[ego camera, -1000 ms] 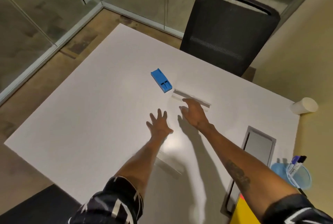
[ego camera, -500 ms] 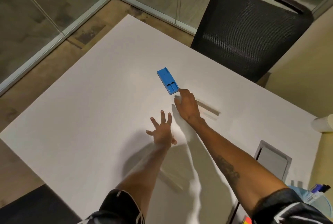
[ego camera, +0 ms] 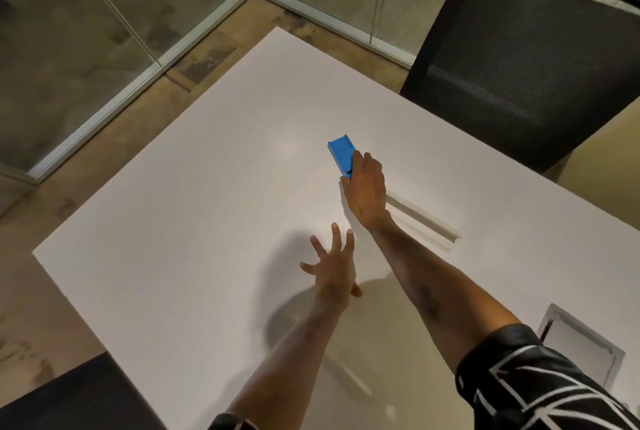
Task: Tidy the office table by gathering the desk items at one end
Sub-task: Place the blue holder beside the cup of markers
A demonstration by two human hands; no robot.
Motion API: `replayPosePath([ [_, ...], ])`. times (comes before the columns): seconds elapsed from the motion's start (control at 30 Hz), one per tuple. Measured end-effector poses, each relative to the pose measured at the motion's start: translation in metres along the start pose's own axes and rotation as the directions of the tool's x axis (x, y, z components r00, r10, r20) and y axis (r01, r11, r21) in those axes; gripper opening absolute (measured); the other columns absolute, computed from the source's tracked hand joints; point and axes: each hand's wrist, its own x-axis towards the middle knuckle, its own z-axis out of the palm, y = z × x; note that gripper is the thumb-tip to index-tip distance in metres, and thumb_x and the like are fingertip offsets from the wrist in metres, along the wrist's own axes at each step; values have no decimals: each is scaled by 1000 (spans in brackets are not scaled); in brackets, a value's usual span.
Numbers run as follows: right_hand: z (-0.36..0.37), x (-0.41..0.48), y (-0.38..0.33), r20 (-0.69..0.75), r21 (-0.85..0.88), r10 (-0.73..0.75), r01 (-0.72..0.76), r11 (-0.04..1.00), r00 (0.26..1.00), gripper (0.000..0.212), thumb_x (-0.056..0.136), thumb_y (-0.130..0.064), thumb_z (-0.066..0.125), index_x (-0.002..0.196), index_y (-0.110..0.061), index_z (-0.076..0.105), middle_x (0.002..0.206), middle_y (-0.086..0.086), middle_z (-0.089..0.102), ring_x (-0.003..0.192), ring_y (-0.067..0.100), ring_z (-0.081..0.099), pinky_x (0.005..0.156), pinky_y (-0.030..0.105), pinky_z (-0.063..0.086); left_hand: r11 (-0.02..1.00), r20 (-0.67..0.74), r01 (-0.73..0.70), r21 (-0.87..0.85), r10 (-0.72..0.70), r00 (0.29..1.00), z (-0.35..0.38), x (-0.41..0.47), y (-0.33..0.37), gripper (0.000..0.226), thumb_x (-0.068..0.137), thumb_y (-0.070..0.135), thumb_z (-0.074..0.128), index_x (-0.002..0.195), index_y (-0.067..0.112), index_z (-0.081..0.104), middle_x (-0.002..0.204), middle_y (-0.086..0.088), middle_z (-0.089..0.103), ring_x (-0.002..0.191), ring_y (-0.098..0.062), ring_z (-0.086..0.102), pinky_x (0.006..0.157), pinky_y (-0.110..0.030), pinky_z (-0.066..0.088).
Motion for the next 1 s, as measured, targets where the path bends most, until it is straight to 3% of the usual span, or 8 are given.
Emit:
replayPosePath([
  [0.17,8,7,-5,26,-17,39,-39,999,999,60,95,-35,61,143,-11,34,126,11,54,110,23,55,90,34,55,1000,-38,13,24,-12,999,3,1,0,107,80,19,78,157,30,5,167,-3,-10,148,-54,-4,99,-84,19],
  [0.33,6,10,-8,17,-36,66,-66,997,998,57,92,-29,64,140,-12,37,118,10,57,103,21,58,80,31,58,999,-38,17,29,-16,999,5,3,0,108,79,23,79,157,30,5,167,-4,-11,148,-55,-3,99,-84,18],
  [0.43,-2,9,-11,18,43,117,-118,992,993,54,90,-33,66,135,-14,41,114,8,58,100,19,59,76,30,56,999,-24,12,29,-11,1000,5,3,0,114,75,26,82,157,30,3,167,-3,-11,148,-54,-5,98,-85,18],
  [0.63,-25,-5,-12,-15,166,88,-84,982,996,55,88,-38,68,132,-14,44,110,6,60,96,18,61,79,31,58,1000,-21,-10,21,11,1000,4,-4,-1,119,72,26,85,158,28,2,166,-2,-13,148,-54,-7,100,-83,17],
  [0.87,-68,-27,-4,-54,237,83,-68,969,995,59,89,-39,66,138,-15,42,116,7,60,99,19,61,84,35,58,997,68,-12,77,7,998,-12,-17,3,132,67,50,85,157,32,-9,164,1,-22,148,-52,-12,103,-79,23],
  [1.0,-92,-42,17,-81,264,114,-89,960,990,62,90,-40,66,141,-15,41,121,6,59,103,19,60,86,33,56,1000,98,-6,13,5,995,-19,-26,4,128,72,39,86,157,32,-9,164,1,-24,149,-49,-16,106,-80,18],
])
